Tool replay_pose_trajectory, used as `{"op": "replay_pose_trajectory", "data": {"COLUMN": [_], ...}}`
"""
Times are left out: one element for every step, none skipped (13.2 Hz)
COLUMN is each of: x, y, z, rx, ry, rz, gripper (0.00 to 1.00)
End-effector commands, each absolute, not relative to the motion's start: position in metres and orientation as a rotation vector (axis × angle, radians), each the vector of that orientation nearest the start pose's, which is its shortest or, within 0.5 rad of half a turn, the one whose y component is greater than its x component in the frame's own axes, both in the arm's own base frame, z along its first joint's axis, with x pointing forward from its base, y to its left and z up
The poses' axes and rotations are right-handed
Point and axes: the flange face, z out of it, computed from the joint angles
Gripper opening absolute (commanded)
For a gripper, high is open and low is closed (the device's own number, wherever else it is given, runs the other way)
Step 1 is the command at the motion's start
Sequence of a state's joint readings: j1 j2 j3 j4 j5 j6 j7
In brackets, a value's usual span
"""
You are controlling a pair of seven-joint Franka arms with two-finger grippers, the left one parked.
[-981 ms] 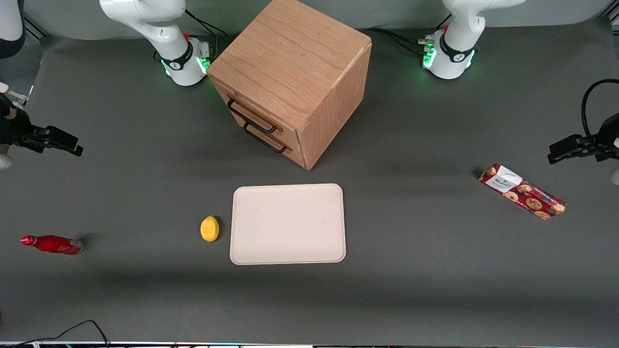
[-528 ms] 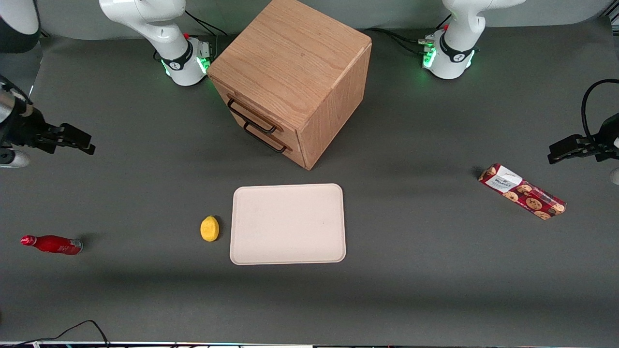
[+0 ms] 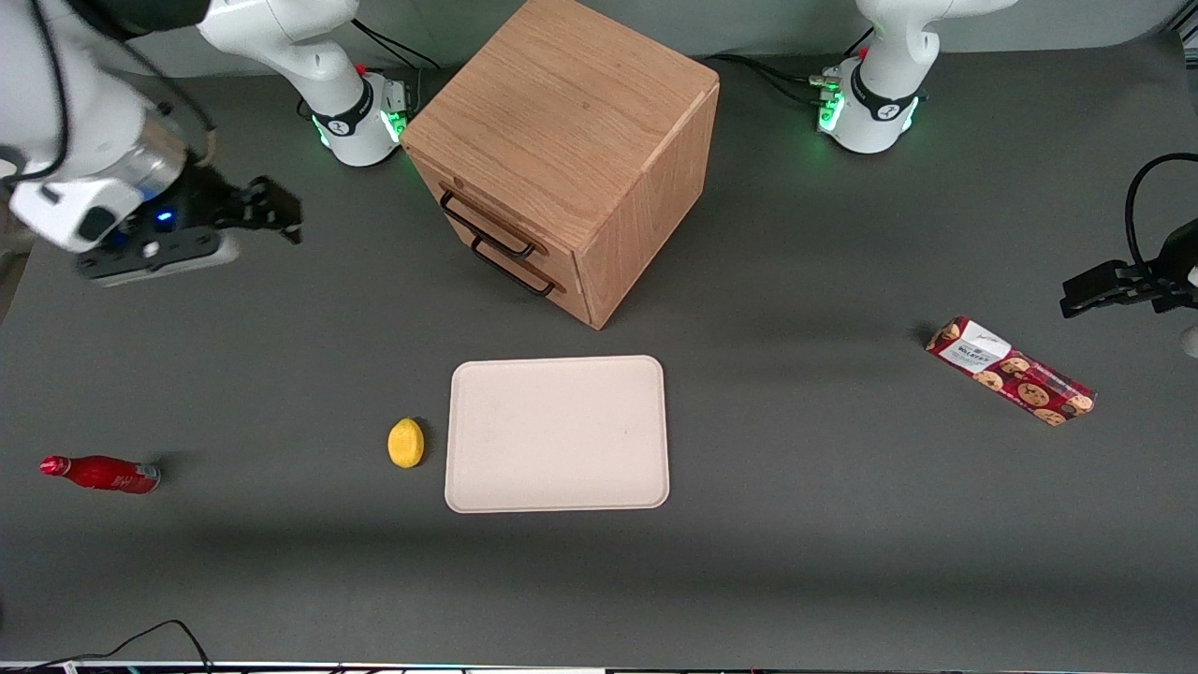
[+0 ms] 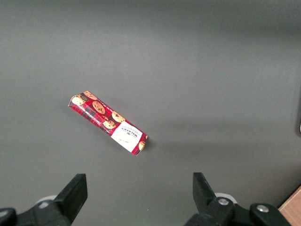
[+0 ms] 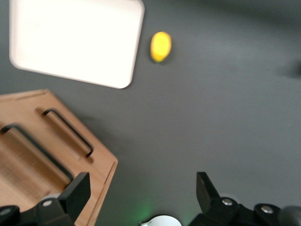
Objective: Open upper drawer
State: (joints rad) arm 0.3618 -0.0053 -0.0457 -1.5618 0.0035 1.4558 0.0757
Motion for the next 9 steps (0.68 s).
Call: {"op": "replay_pose_trajectory", "data": {"x": [0.493,0.485,0.474,0.466,0.463,0.462,0.460,0.460,0.459], "y": [0.208,0.229,0.251,0.270,0.277,0.281,0.284,0.286,0.288], "z": [0.631,0.631,0.633,0.635,0.635,0.633,0.632,0.628,0.625], "rx": [-3.100,-3.090,-3.081,-3.072,-3.066,-3.054,-3.013,-2.979,-2.957], "ry": [-0.525,-0.592,-0.650,-0.700,-0.721,-0.730,-0.741,-0.740,-0.744], "rz": [0.183,0.183,0.176,0.166,0.166,0.173,0.193,0.219,0.238], "gripper": [1.00,1.00,1.00,1.00,1.00,1.00,1.00,1.00,1.00]}}
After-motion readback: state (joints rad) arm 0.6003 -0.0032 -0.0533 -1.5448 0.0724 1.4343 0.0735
